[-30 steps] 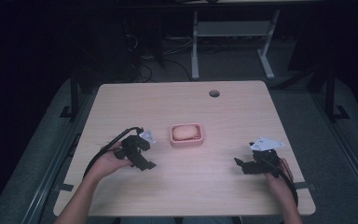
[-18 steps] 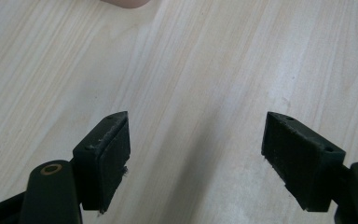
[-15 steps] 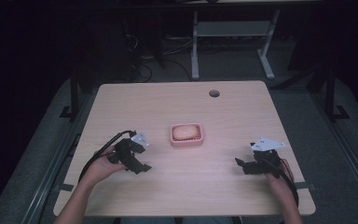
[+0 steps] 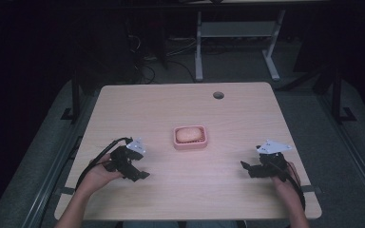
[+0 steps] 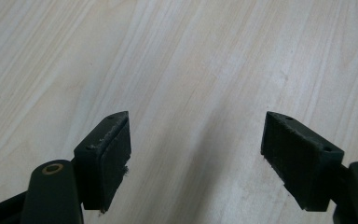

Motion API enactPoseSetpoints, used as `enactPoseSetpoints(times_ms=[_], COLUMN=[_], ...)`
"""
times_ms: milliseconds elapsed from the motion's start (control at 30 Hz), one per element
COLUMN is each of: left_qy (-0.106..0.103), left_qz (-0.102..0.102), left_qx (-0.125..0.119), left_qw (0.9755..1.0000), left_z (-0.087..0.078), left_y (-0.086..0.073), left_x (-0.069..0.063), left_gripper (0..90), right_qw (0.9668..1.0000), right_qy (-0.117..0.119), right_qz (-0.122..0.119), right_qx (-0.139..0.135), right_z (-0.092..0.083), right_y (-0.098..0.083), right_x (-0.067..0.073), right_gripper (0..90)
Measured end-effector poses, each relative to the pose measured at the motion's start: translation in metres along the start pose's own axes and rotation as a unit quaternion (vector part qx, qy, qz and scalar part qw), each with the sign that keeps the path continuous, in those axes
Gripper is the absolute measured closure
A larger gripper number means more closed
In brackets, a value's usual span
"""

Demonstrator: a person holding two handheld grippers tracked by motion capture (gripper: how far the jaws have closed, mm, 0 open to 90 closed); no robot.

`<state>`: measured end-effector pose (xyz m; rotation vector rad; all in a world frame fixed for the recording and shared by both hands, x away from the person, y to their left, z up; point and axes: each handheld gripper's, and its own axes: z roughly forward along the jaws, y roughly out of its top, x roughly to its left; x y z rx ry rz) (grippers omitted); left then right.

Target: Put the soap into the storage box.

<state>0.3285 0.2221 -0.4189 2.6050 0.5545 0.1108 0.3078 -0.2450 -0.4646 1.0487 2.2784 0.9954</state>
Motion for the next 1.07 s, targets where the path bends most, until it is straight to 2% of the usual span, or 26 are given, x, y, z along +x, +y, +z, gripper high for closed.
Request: enactPoseSetpoints(times_ms=[33, 67, 100, 300, 367, 467, 700, 1067], left_qy=[0.0, 0.001, 0.0, -0.002, 0.0, 0.002, 0.007, 0.02], left_qz=[0.004, -0.003, 0.004, -0.01, -0.005, -0.012, -0.014, -0.025], left_qx=[0.003, -0.002, 0.003, -0.003, 0.002, -0.006, -0.003, -0.001], left_qw=[1.0, 1.0, 1.0, 0.9999, 1.0, 0.9999, 0.9999, 0.9995], left_z=[-0.001, 0.0, -0.001, -0.002, -0.004, -0.004, -0.005, -0.008], left_y=[-0.001, -0.002, -0.003, -0.012, -0.014, -0.017, -0.025, -0.044], left_x=[0.0, -0.001, 0.0, -0.001, 0.0, -0.002, -0.005, -0.016], left_gripper=[24.2, 24.2, 24.2, 24.2, 24.2, 24.1, 24.0, 22.7], right_qw=[1.0, 1.0, 1.0, 1.0, 1.0, 1.0, 1.0, 1.0], right_qy=[0.0, 0.0, 0.0, 0.001, 0.001, 0.001, 0.001, 0.003], right_qz=[0.0, 0.001, 0.001, -0.001, 0.0, 0.0, 0.001, -0.001], right_qx=[0.0, 0.001, 0.002, 0.002, 0.002, 0.002, 0.005, 0.003], right_z=[0.0, 0.0, 0.0, 0.0, 0.0, 0.0, 0.0, -0.001], right_y=[0.0, 0.0, 0.0, -0.001, -0.001, -0.002, -0.002, -0.002], right_x=[0.0, 0.0, 0.0, -0.001, -0.001, -0.001, -0.001, -0.001], right_gripper=[13.9, 13.9, 13.9, 13.9, 13.9, 13.9, 13.9, 13.9])
